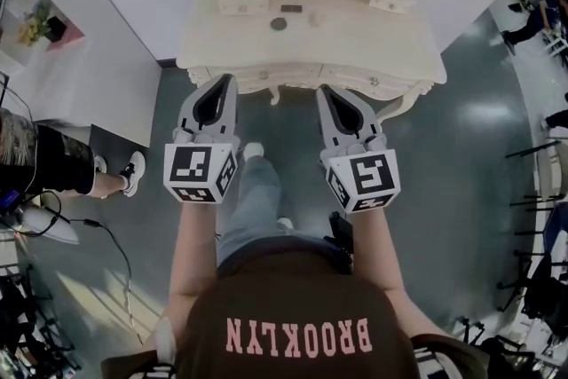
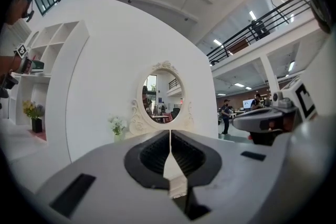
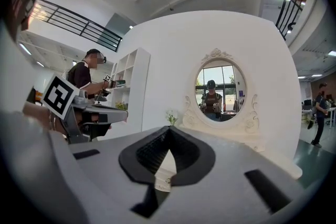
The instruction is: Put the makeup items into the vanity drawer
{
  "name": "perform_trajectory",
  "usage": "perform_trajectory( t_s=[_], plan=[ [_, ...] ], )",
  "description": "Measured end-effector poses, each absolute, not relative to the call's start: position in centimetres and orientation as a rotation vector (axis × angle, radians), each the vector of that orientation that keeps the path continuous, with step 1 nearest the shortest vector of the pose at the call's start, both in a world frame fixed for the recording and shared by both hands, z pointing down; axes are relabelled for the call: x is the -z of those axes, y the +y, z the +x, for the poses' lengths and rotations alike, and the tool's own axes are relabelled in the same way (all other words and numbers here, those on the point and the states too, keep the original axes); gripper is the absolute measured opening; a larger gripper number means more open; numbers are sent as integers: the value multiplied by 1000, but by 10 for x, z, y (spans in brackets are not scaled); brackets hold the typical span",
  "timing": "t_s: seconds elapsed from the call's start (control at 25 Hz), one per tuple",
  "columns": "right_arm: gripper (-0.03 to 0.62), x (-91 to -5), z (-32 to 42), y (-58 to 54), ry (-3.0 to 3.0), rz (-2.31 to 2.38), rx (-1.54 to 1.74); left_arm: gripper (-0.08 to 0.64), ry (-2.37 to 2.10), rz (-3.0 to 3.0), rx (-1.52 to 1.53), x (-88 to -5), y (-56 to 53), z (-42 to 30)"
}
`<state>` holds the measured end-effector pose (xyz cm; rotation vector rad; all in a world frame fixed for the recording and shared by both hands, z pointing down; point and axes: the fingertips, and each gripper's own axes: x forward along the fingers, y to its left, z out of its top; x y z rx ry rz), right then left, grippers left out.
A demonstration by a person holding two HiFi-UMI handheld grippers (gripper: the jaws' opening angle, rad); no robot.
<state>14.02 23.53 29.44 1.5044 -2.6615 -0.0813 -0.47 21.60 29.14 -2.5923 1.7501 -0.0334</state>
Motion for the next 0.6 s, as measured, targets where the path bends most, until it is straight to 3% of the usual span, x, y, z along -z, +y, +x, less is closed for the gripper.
perform_trajectory(
  t_s=[0.6],
  plan=[
    [-8,-306,100,21,-2583,1581,-31,8,1727,-2658,72,-303,-1,-63]
  ],
)
